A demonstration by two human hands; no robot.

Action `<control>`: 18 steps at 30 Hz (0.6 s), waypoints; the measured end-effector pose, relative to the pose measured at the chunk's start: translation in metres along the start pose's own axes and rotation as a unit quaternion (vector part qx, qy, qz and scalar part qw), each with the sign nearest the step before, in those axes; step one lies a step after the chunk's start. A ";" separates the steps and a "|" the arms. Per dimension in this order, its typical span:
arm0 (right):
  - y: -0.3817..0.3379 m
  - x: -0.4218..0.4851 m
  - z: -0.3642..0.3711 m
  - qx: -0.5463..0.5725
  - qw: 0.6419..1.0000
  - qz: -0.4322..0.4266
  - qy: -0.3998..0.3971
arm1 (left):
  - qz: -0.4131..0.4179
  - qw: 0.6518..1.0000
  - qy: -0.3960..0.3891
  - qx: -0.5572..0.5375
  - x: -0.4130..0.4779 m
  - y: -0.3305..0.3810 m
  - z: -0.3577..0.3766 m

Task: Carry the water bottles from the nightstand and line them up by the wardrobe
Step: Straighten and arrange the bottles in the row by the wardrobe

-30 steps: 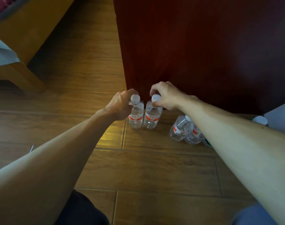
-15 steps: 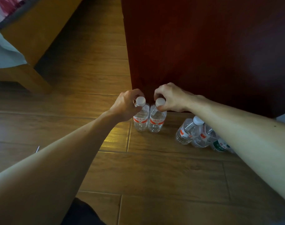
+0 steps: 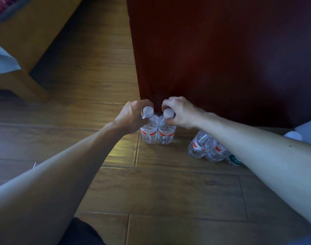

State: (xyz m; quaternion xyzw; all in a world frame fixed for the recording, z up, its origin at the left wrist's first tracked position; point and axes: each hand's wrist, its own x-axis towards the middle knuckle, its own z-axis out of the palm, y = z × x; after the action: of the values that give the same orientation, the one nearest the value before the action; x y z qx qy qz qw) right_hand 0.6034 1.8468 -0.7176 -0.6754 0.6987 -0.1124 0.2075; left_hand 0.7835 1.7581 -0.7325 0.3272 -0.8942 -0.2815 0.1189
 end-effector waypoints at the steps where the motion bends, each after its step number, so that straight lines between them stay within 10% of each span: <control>1: 0.000 -0.001 0.000 0.005 1.000 0.005 0.002 | 0.006 1.000 0.002 0.002 -0.001 0.000 0.000; 18: 0.002 -0.028 -0.019 -0.087 0.996 0.023 -0.022 | 0.130 0.978 0.054 0.151 -0.006 0.033 -0.020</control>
State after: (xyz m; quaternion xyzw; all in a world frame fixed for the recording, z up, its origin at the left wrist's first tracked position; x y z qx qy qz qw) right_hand 0.5928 1.8727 -0.6975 -0.6768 0.7166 -0.0311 0.1658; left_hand 0.7785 1.7745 -0.6974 0.2373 -0.9536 -0.1071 0.1514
